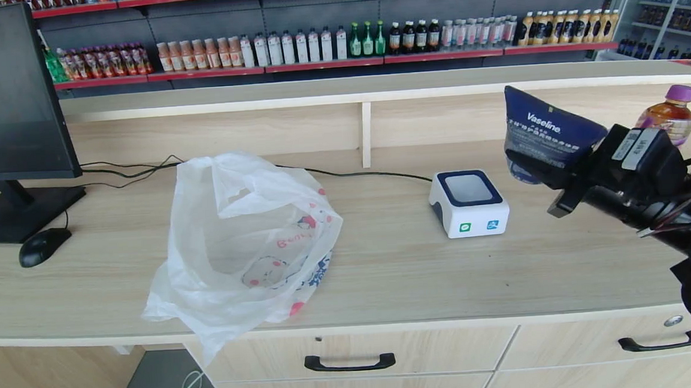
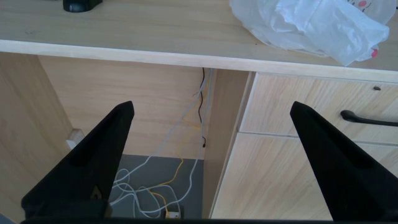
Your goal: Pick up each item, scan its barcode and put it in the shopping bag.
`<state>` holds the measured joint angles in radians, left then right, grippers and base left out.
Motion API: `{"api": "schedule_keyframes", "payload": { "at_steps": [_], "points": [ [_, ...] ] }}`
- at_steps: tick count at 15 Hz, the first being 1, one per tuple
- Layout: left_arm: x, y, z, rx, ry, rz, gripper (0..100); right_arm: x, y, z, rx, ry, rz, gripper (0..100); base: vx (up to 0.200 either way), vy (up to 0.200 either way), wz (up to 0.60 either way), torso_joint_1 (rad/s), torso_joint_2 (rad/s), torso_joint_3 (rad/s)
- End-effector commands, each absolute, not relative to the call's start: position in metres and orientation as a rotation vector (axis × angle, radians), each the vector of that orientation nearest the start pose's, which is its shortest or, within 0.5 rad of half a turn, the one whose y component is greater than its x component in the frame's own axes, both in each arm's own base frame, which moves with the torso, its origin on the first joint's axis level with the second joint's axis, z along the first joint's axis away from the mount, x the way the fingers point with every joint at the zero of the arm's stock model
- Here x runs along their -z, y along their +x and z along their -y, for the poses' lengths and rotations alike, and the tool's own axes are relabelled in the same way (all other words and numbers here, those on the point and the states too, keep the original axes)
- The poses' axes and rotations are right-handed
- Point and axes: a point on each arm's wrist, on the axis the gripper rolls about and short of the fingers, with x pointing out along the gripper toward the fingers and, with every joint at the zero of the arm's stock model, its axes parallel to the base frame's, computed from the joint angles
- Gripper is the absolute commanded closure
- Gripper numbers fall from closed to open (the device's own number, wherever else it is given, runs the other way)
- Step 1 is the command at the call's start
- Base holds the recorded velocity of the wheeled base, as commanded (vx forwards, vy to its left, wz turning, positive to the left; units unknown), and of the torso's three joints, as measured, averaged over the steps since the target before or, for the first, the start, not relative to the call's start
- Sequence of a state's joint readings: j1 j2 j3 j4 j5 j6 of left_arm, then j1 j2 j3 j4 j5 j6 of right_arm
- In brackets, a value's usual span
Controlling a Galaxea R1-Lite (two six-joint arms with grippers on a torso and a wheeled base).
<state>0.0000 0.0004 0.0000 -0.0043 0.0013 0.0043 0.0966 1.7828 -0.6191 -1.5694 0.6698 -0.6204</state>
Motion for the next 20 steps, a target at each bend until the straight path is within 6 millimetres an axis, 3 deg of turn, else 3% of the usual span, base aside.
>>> {"api": "schedule_keyframes", "payload": {
  "at_steps": [1, 8, 12, 16, 20],
  "points": [
    [-0.076, -0.023, 0.000, -0.002, 0.005, 0.003, 0, -0.217, 0.276, -0.041, -0.575, -0.670, 0.657, 100, 0.000, 0.000, 0.00, 0.000, 0.00, 0.000],
    [-0.076, -0.023, 0.000, -0.003, 0.002, 0.003, 0, -0.231, 0.262, -0.037, -0.441, -0.442, 0.601, 100, 0.000, 0.000, 0.00, 0.000, 0.00, 0.000],
    [-0.076, -0.023, 0.000, -0.003, 0.002, 0.003, 0, -0.215, 0.255, -0.034, -0.405, -0.288, 0.489, 100, 0.000, 0.000, 0.00, 0.000, 0.00, 0.000],
    [-0.076, -0.023, 0.000, -0.003, 0.002, 0.003, 0, -0.192, 0.234, -0.029, -0.331, -0.127, 0.347, 100, 0.000, 0.000, 0.00, 0.000, 0.00, 0.000],
    [-0.076, -0.023, 0.000, -0.003, 0.002, 0.003, 0, -0.188, 0.232, -0.028, -0.287, -0.083, 0.321, 100, -0.200, 0.000, 0.00, 0.005, 0.00, 0.001]
  ]
}}
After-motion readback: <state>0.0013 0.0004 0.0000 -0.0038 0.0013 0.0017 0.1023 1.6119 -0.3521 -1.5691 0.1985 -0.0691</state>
